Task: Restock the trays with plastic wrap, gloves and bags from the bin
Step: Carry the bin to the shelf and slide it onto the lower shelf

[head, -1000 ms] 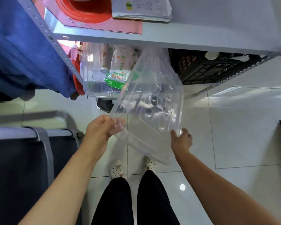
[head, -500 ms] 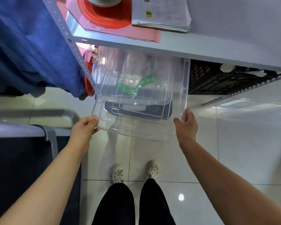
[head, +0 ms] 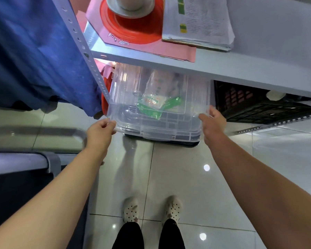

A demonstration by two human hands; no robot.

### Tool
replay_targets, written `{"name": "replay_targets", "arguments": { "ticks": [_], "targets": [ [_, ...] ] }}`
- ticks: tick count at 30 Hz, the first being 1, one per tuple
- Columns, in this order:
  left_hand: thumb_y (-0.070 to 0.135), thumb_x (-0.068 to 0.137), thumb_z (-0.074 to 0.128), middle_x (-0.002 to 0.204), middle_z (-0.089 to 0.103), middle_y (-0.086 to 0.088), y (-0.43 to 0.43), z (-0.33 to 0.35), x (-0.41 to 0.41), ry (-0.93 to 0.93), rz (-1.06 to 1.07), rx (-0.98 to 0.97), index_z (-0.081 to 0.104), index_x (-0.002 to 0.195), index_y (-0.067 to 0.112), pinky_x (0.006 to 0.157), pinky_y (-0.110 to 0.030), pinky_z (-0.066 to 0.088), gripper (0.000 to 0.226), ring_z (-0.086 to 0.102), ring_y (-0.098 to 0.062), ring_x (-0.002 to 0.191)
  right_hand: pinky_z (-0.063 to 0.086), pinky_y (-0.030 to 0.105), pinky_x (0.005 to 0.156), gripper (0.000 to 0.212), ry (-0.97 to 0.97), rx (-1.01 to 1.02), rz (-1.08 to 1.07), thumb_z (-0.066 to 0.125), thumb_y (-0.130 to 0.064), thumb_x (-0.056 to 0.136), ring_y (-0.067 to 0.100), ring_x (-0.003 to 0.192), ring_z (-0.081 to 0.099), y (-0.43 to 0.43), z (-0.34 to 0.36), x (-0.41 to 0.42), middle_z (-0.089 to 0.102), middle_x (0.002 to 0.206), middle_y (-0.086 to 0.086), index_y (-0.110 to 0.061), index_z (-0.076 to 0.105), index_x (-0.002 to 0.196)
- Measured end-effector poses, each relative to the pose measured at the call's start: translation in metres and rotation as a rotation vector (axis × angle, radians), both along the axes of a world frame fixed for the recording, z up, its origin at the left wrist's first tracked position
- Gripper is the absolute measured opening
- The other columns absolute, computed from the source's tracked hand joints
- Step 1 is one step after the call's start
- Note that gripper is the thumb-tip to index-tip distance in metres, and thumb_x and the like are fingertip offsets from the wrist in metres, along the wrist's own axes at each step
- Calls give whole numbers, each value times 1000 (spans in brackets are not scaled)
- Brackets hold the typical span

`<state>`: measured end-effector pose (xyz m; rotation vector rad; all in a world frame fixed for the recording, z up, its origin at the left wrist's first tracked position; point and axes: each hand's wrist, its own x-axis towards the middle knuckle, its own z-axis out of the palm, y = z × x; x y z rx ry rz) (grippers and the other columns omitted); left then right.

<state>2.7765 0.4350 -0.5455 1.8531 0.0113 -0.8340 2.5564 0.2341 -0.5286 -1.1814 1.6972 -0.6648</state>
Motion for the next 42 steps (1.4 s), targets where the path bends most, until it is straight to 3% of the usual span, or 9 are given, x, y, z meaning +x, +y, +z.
{"name": "replay_targets", "arguments": {
  "ticks": [3,9,11,14,22,28,32,38,42],
  "targets": [
    [17,85,62,70,57,1,-11,-2,0,-32,2,37,60,64,21,84,-35,49,22,53,-16,69,40,18,86,56,15,24,49,64,-12,82,8,106,53,-14,-10,0,54,135,3,-17,48,136],
    [13,86,61,77,59,-6,-22,-6,2,15,32,65,60,76,13,70,-30,54,11,56,-21,72,43,32,99,53,98,28,152,60,-20,90,22,115,55,-18,-21,-6,55,130,17,-26,42,139],
    [13,88,60,74,57,-11,-25,-6,1,129,90,48,54,75,8,57,-24,57,16,56,-21,65,47,30,88,50,100,44,161,57,-23,91,27,100,60,-9,-25,-12,59,116,19,-24,42,140],
    [11,88,60,74,58,-15,-27,-3,0,288,146,37,48,73,7,61,-22,58,20,59,-24,66,50,29,65,41,22,193,67,59,-18,87,13,68,54,12,-30,-26,56,86,1,-13,51,127],
    [-10,82,57,75,59,-12,-50,17,7,280,138,-93,53,73,3,70,-20,56,16,61,-19,67,53,18,55,11,-208,294,-18,64,-4,83,9,58,51,0,-20,-18,56,75,4,-6,61,93],
    [-4,86,58,81,57,-11,-102,24,27,227,159,-94,50,74,7,58,-14,54,18,58,-17,65,53,23,70,26,-297,267,-79,70,-9,82,9,69,55,-46,-21,12,60,87,2,-8,61,106],
    [3,88,59,77,59,-4,-123,22,34,225,197,-55,49,74,13,39,-12,47,20,59,-13,64,51,25,79,20,-326,268,-140,74,-10,79,10,64,55,-63,-30,27,60,84,0,-19,56,82],
    [10,93,54,83,61,0,-134,18,35,232,144,-11,50,106,14,57,-25,44,14,61,-8,73,53,35,88,35,-147,220,-34,69,-31,83,11,69,58,-65,-40,27,60,80,-2,-8,59,108],
    [11,93,51,75,55,-3,-133,26,28,179,132,72,51,91,12,48,-23,46,2,58,-10,64,54,35,85,28,19,233,139,65,-26,86,14,79,60,-52,-27,20,61,87,-1,-13,59,111]
  ]
}}
